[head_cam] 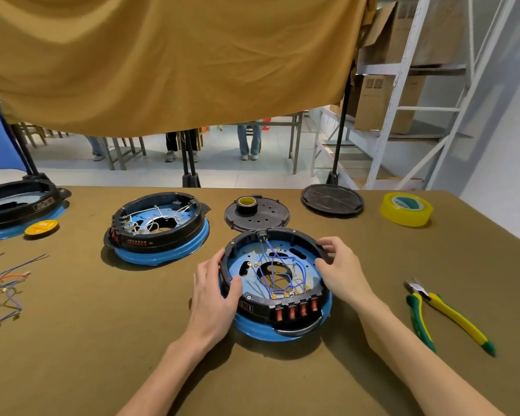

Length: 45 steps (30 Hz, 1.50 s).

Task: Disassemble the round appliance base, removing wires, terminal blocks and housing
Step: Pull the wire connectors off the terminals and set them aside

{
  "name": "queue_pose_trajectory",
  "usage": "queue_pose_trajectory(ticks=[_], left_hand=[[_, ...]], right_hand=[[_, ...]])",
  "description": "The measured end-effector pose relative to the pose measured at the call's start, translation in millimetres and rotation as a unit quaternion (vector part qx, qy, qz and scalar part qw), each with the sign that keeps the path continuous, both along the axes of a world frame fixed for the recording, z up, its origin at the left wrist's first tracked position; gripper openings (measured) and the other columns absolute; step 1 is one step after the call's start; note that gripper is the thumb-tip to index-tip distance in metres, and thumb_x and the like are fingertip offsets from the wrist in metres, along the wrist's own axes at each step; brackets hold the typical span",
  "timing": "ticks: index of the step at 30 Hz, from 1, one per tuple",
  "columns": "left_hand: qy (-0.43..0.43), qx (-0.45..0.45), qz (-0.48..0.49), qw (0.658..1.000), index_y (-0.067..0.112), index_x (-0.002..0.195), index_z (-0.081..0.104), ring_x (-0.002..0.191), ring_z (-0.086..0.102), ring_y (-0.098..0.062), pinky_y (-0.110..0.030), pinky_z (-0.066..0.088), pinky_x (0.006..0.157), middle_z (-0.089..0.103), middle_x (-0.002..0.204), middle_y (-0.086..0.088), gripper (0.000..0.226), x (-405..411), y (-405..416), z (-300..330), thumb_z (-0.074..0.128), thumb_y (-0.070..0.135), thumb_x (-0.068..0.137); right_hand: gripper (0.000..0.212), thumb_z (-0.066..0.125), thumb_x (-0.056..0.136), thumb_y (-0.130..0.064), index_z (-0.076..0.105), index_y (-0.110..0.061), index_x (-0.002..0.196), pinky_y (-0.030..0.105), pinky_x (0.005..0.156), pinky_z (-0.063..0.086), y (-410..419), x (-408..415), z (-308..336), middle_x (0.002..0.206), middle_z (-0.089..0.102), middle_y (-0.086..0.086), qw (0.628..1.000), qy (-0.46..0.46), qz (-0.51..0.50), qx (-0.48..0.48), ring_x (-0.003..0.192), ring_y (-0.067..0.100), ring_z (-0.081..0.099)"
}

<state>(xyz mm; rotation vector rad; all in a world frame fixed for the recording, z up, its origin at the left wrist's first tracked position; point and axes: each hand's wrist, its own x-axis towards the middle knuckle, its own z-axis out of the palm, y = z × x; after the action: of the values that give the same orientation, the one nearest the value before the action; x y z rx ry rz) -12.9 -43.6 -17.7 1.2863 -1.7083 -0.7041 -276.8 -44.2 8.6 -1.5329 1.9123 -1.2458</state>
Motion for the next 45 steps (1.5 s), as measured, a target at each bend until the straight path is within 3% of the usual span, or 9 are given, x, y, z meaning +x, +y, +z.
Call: queue_pose_trajectory(ticks=[4,6,8,12,18,22,31,36,45], left_hand=[[0.031,-0.063,0.036,0.997,0.016,0.111,0.058,0.1,0.056,-0.017,-0.047,0.051,0.089,0.056,0.104,-0.001,0.049,8.4,3.5,4.1,0.041,0.058,0.092],[0.014,-0.129,0.053,0.99,0.016,0.095,0.059,0.098,0.054,-0.011,-0.039,0.049,0.085,0.056,0.096,0.002,0.034,13.5,2.8,3.9,0.045,0.046,0.092],[-0.012,-0.159,0.035,0.987,0.017,0.101,0.063,0.112,0.052,-0.005,-0.028,0.043,0.096,0.058,0.11,0.003,0.03,15.1,0.9,2.6,0.048,0.041,0.09],[-0.054,-0.185,-0.031,0.981,0.024,0.115,0.067,0.131,0.046,-0.003,-0.026,0.031,0.11,0.058,0.131,0.011,0.033,12.0,-0.2,0.7,0.048,0.037,0.092],[-0.115,-0.208,-0.122,0.964,0.03,0.108,0.073,0.125,0.054,-0.003,-0.022,0.027,0.112,0.066,0.117,0.022,0.025,2.8,4.4,14.5,0.052,0.032,0.094],[-0.135,-0.169,-0.166,0.962,0.033,0.108,0.072,0.121,0.054,0.0,-0.018,0.032,0.107,0.063,0.113,0.027,0.02,-4.7,-1.0,29.8,0.057,0.034,0.096],[-0.256,-0.137,-0.286,0.913,0.036,0.118,0.072,0.11,0.054,0.0,-0.029,0.042,0.104,0.066,0.113,0.024,0.022,-65.7,-12.1,62.1,0.064,0.04,0.098],[-0.237,-0.095,-0.298,0.92,0.035,0.113,0.076,0.094,0.059,0.005,-0.018,0.052,0.085,0.063,0.099,0.024,0.018,-76.1,-9.6,59.2,0.069,0.039,0.097],[-0.232,-0.069,-0.274,0.931,0.037,0.112,0.077,0.085,0.059,0.01,-0.011,0.043,0.068,0.063,0.086,0.026,0.018,-77.5,5.2,51.3,0.068,0.039,0.097]], right_hand=[[0.041,0.063,0.098,-0.006,0.052,-0.014,0.136,0.033,0.108,0.045,-9.8,-12.2,20.2,0.132,0.057,-0.003,0.996,-0.02,0.086,0.029,0.124,0.013,0.054],[0.036,0.063,0.098,-0.007,0.055,-0.015,0.132,0.036,0.106,0.048,-17.9,-16.1,29.3,0.133,0.061,0.002,0.99,-0.027,0.128,0.062,0.124,0.017,0.058],[0.033,0.062,0.099,-0.007,0.057,-0.014,0.131,0.032,0.103,0.05,-24.1,-16.8,32.6,0.133,0.062,0.004,0.986,-0.009,0.149,0.078,0.122,0.016,0.059],[0.034,0.059,0.1,-0.007,0.059,-0.011,0.134,0.033,0.107,0.047,-32.8,-18.6,34.0,0.135,0.062,0.002,0.981,0.011,0.173,0.091,0.127,0.014,0.056],[0.033,0.063,0.099,-0.016,0.063,-0.014,0.133,0.029,0.096,0.051,-33.2,-14.3,30.1,0.123,0.067,0.002,0.988,0.006,0.138,0.073,0.112,0.015,0.062],[0.023,0.065,0.097,-0.019,0.069,-0.014,0.119,0.024,0.084,0.047,-21.6,-18.8,15.3,0.111,0.069,-0.001,0.999,-0.013,0.025,0.026,0.103,0.013,0.064],[0.024,0.062,0.099,-0.011,0.073,-0.012,0.121,0.011,0.086,0.051,-29.1,-20.3,18.7,0.113,0.073,-0.002,0.992,-0.032,0.12,0.001,0.106,0.01,0.067],[0.026,0.059,0.101,-0.01,0.072,-0.011,0.123,0.032,0.099,0.054,-37.8,-20.0,22.3,0.118,0.073,0.003,0.987,-0.038,0.155,0.018,0.11,0.015,0.068],[0.028,0.056,0.103,-0.009,0.071,-0.013,0.126,0.017,0.095,0.052,-31.1,1.7,23.7,0.124,0.072,-0.001,0.966,-0.054,0.247,0.056,0.113,0.006,0.066]])
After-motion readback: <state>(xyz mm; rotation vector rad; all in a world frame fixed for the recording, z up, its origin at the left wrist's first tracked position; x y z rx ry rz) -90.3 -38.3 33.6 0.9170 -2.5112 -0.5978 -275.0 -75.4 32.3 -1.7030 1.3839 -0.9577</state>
